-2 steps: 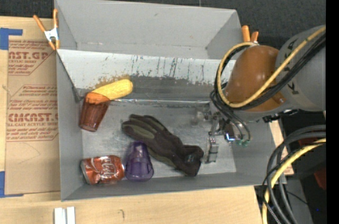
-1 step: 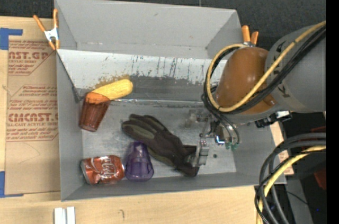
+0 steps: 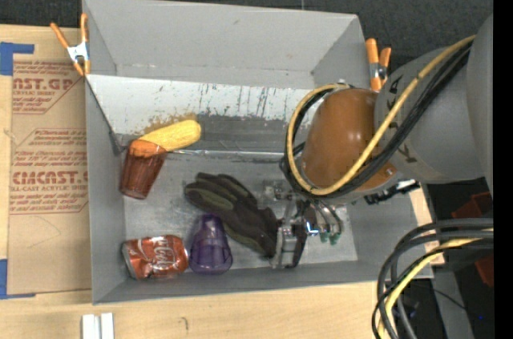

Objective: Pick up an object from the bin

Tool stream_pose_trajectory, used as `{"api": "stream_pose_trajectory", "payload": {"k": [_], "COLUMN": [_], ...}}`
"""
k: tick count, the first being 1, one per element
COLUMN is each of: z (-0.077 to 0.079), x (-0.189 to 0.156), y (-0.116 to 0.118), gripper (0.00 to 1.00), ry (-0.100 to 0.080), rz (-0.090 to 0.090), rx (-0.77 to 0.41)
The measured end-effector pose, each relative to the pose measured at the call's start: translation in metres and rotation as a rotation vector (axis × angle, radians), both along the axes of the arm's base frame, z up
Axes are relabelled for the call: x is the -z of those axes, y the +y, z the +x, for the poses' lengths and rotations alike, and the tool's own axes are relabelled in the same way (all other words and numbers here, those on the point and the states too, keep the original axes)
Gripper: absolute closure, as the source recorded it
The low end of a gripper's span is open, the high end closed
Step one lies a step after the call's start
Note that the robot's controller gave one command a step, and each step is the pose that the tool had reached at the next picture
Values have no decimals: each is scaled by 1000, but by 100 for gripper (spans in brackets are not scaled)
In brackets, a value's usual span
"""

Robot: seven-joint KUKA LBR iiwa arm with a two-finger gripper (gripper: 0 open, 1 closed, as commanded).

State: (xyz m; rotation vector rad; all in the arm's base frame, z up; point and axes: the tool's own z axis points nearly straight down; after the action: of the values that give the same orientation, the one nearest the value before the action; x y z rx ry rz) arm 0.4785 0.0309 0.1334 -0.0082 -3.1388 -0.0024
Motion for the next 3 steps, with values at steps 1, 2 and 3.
{"api": "stream_pose_trajectory", "payload": {"k": [1,2,3], "z": [5,20,20], "x": [46,62,62], "y": [5,2,2], "gripper": [0,100,100], "ry": [-7,-9,-9], "rz": [0,-1,-1], "rx": [215,365,365]}}
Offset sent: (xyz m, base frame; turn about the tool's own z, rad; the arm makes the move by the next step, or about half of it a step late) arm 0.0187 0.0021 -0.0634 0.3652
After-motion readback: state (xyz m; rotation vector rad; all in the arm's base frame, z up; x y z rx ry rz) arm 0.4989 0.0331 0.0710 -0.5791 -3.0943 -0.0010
